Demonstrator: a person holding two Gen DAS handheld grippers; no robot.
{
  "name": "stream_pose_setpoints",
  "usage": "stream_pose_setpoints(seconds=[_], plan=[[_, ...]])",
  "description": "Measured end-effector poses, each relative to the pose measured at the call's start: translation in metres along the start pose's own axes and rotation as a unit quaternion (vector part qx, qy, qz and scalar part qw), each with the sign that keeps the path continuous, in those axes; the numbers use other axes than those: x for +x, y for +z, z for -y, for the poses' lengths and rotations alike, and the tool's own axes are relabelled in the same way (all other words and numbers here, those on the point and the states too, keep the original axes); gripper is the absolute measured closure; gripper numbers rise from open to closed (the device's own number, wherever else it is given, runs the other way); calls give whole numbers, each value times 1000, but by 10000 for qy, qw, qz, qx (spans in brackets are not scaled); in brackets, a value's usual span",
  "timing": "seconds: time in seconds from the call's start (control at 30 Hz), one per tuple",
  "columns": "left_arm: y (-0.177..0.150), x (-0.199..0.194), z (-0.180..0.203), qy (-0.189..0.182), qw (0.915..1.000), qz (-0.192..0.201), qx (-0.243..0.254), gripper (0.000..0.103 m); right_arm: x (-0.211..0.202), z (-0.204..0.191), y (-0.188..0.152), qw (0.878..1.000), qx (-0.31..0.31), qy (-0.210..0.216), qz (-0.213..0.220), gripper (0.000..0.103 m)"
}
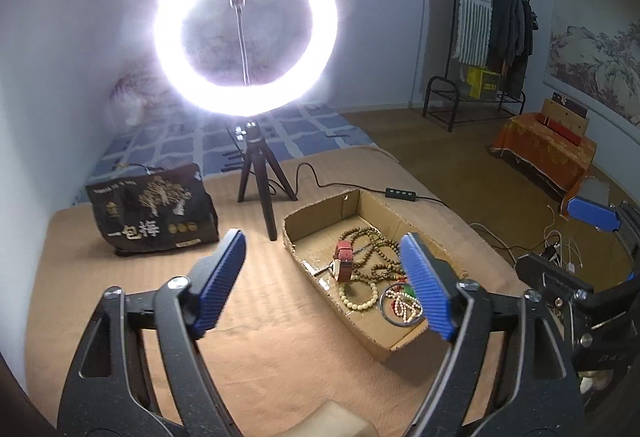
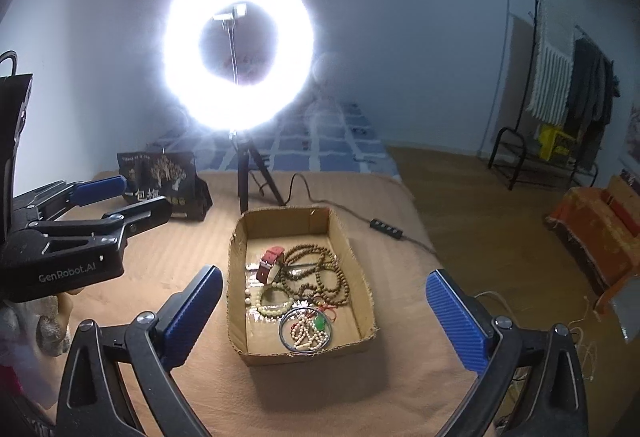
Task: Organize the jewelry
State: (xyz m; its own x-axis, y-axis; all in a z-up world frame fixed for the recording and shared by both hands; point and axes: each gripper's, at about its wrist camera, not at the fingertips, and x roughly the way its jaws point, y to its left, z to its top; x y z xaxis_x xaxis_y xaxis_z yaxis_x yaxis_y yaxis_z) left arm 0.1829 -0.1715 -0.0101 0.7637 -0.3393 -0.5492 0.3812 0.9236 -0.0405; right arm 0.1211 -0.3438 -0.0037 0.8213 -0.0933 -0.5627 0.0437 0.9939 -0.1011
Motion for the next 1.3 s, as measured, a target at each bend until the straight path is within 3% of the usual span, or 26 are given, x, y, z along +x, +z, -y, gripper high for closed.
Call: stream_pose_setpoints(seconds=[0.57,0.67,1.3], plan=[[-21,-107,-4,127,9988,453,101,8,-81,-21,-3,9988,329,-166,329,0],[-30,-113,-7,128,9987,500,48,1,-82,-21,-8,9985,404,-150,348,0],[-49,-107,-18,355,9988,324,40,0,-77,-28,-31,9989,269,-236,311,0]])
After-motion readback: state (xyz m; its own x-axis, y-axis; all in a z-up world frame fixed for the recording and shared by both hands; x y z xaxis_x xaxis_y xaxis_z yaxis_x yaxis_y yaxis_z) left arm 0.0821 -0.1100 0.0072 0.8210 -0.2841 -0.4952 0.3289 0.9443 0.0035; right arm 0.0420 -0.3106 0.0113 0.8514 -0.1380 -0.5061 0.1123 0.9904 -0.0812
